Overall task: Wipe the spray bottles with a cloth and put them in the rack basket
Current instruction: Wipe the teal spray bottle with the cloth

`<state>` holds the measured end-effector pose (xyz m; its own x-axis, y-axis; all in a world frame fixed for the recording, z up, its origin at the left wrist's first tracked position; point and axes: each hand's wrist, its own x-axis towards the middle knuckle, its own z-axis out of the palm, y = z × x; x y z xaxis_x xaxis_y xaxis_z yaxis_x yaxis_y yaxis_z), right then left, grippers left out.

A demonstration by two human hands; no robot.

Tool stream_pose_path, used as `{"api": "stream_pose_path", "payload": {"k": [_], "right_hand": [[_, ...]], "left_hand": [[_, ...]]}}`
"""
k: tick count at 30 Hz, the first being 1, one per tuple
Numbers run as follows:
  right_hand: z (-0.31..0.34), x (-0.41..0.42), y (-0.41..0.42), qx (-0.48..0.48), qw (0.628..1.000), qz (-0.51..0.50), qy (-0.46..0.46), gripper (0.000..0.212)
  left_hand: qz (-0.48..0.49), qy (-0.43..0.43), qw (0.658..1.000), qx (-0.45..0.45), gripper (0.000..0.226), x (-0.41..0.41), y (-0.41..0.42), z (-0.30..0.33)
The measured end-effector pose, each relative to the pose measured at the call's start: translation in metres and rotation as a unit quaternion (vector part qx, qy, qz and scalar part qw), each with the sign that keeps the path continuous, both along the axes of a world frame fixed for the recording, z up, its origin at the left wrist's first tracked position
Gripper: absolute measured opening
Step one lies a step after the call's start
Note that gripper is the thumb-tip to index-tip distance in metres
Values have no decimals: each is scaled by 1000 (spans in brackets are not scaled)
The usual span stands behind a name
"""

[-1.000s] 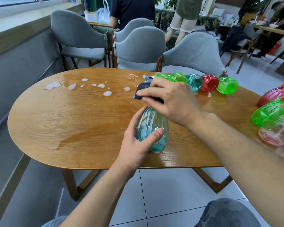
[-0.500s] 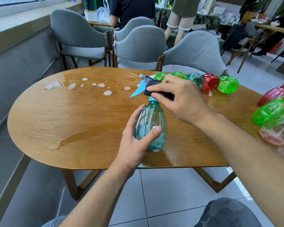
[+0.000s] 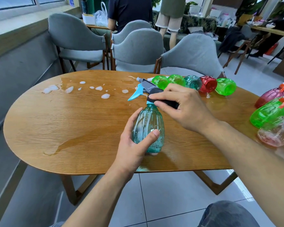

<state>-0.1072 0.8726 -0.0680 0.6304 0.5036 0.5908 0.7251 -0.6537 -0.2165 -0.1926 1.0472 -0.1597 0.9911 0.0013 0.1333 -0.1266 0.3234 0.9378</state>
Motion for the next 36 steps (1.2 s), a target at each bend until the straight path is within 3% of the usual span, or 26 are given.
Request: {"api": "stream_pose_path", "payload": {"k": [4,8,13,22,26,30,32,36], "right_hand": [[1,10,-7,64,997,-49,-14,20],[28,30,5,164,982,-70,68,19],[53,42,27,67,977,-35,199,20],[58,30,8,49,962,-45,264,16],[59,20,-1,27,960,-54,273,21],[63,21,-10,-60,950,-97,292,14],[67,27,-7,-22,952,-125,278,13],[65,31,17,66,978,-118,159,17]], "left_hand": [[-3,-1,1000,1,74,1,0,-1],[-3,-14,1000,12,73,1,-1,-2],[-12,-12,1000,16,72,0,-2,-3],[-11,-9,1000,22,72,-4,-6,-5],[-2,4,1000,3,73,-2,-3,-2],[1,18,1000,0,72,-2,-1,-2],[-3,18,1000,7,72,-2,-2,-2],[-2,8,1000,12,72,-1,-4,1]]}}
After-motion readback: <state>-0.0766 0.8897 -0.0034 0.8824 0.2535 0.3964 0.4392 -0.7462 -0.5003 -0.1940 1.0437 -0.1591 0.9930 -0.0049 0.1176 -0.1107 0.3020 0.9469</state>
